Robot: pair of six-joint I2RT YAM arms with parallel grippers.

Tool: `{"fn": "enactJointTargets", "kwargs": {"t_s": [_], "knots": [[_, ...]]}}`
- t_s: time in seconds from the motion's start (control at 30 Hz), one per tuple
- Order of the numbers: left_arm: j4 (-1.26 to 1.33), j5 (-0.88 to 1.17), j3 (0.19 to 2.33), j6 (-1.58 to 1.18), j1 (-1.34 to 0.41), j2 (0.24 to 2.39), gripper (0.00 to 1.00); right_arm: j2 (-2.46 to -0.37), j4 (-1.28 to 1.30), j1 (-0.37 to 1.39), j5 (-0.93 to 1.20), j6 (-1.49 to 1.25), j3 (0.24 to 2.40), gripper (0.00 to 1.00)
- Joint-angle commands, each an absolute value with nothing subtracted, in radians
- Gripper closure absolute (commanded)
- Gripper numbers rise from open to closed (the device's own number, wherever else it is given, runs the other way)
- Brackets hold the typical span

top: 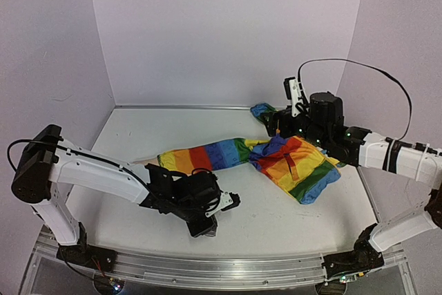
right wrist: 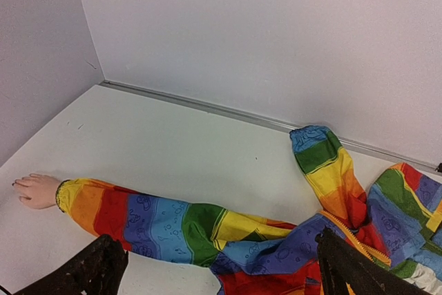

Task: Paint the nails

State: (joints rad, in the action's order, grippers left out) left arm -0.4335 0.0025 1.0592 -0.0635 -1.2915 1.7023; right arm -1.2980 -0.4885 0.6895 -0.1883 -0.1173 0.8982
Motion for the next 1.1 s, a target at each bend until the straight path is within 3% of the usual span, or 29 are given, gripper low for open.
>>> {"fn": "enactJointTargets", "kwargs": {"t_s": [0.0, 0.17, 0.27, 0.37, 0.43, 0.57, 0.73, 1.07], "knots": [[-0.393, -0.043, 1.051, -0.098, -1.291, 1.713, 0.92, -1.279, -0.550, 0.688, -0.190, -0.126, 0.894, 0.02], [-0.398, -0.069, 1.049, -0.122, -1.287, 1.703, 0.78, -1.278, -0.549, 0.688, -0.201, -0.122, 0.894, 0.02], [-0.404, -0.068, 1.044, -0.118, -1.254, 1.667, 0.55, -1.275, -0.549, 0.680, -0.202, -0.121, 0.882, 0.02], [-0.403, -0.047, 1.033, -0.114, -1.180, 1.577, 0.26, -1.273, -0.541, 0.648, -0.189, -0.141, 0.864, 0.02], [-0.393, -0.009, 1.029, -0.101, -1.125, 1.495, 0.17, -1.267, -0.526, 0.617, -0.187, -0.155, 0.850, 0.02], [-0.366, -0.004, 1.037, -0.078, -0.990, 1.328, 0.12, -1.251, -0.469, 0.534, -0.211, -0.167, 0.827, 0.02], [-0.264, 0.010, 1.003, -0.112, -0.690, 1.172, 0.10, -1.237, -0.394, 0.445, -0.272, -0.161, 0.795, 0.02], [-0.272, -0.229, 1.003, -0.179, -0.304, 1.004, 0.07, -1.089, -0.345, 0.348, -0.282, -0.177, 0.720, 0.02]]}}
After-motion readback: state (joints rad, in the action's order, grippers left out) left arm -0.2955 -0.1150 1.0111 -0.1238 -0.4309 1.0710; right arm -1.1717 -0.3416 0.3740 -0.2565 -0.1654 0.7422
